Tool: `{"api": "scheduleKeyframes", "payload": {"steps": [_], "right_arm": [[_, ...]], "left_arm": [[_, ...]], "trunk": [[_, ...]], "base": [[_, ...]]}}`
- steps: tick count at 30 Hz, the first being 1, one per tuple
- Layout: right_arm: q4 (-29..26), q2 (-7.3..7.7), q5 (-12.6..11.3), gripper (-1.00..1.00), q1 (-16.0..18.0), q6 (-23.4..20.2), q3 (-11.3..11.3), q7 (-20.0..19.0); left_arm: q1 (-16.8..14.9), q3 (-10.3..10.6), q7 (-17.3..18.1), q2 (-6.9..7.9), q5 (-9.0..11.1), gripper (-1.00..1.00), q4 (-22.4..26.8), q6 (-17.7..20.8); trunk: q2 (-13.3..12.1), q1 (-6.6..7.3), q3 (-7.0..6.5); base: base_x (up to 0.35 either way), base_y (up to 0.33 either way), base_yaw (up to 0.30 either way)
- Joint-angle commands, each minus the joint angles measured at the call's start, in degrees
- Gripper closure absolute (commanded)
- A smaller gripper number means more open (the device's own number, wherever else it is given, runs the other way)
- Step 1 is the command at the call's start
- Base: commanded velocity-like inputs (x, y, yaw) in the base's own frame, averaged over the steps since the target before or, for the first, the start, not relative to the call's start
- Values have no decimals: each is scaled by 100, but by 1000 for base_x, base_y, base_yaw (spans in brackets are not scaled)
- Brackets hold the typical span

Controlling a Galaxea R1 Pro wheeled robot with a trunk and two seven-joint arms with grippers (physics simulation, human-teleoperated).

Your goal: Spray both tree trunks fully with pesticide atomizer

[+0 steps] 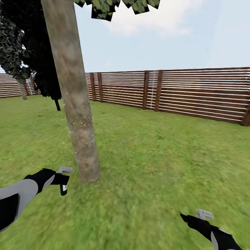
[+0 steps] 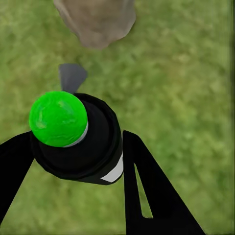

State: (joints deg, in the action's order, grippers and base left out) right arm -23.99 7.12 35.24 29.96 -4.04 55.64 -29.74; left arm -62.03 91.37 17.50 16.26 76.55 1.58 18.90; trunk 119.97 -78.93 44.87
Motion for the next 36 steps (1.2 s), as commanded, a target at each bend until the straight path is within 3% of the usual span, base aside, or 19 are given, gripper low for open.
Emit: {"api": "scheduleKeyframes", "payload": {"steps": [1,16,36], "right_arm": [[0,0,0,-100,0,1,0,-1],[-1,0,0,-100,0,1,0,1],[50,-44,17,-100,1,0,-9,3]], "left_arm": [[-1,0,-1,0,0,100,0,0],[-2,3,-1,-3,0,100,0,0],[-2,2,-1,-9,0,100,0,0]], "trunk": [[0,0,0],[0,0,0],[0,0,0]], "base": [[-236,236,-265],[-154,159,-255],[-257,228,-8]]}}
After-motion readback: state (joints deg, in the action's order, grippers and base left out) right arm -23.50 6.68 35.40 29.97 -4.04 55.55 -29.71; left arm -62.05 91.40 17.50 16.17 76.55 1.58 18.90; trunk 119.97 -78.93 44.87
